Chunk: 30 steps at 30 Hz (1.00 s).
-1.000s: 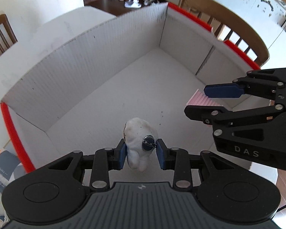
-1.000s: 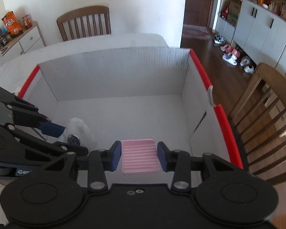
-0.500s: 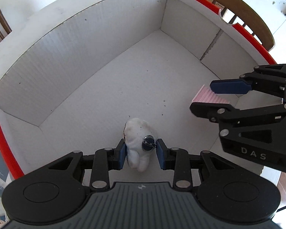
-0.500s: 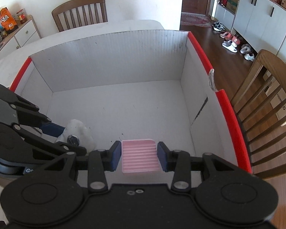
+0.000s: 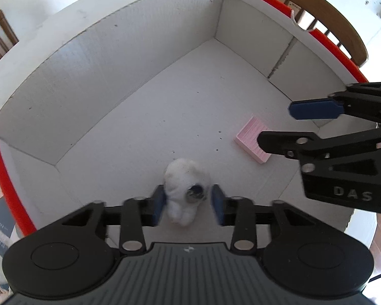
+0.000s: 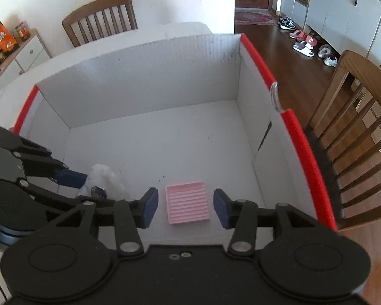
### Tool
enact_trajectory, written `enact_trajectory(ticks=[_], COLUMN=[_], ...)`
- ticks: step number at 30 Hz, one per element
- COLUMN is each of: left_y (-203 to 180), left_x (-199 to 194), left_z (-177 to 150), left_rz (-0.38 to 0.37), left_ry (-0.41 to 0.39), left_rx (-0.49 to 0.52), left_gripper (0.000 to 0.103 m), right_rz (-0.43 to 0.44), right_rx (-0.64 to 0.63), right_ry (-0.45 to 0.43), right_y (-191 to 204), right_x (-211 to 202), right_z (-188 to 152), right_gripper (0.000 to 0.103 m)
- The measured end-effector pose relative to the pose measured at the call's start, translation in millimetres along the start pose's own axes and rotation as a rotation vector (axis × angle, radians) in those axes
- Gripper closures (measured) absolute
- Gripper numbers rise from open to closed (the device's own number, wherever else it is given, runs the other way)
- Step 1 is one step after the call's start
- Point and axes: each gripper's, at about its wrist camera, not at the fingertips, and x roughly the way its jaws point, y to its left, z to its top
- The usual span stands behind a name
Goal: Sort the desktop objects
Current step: 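Open both tools to drop the plush toy and note pad into the box, then move both tools back from the box toward the pile of items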
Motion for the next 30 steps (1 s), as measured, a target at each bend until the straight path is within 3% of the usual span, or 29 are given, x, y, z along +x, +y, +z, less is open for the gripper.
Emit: enact_trajectory(ticks=[2, 16, 30], left_y=[1.0, 5.0, 17.9], left_x=[-3.5, -49.8, -118.2], left_z=[-0.5, -15.1, -77.0], left_rz=[-0.005, -0.059, -0.066], left_ry=[-0.018, -0.156, -0.399], left_rx=[-0.005, -0.054, -0.137], left_gripper=[0.049, 0.048, 0.048], right_rz=[0.001, 0.041, 0.091], right_rx=[0.006, 0.026, -0.011], right_ry=[-0.010, -0.080, -0.203], right_y=[-1.7, -4.8, 23.2], right_x=[-5.5, -40.5, -92.3], right_z=[0.7, 2.7, -3.0], right_gripper=[0.045, 0.041, 0.040])
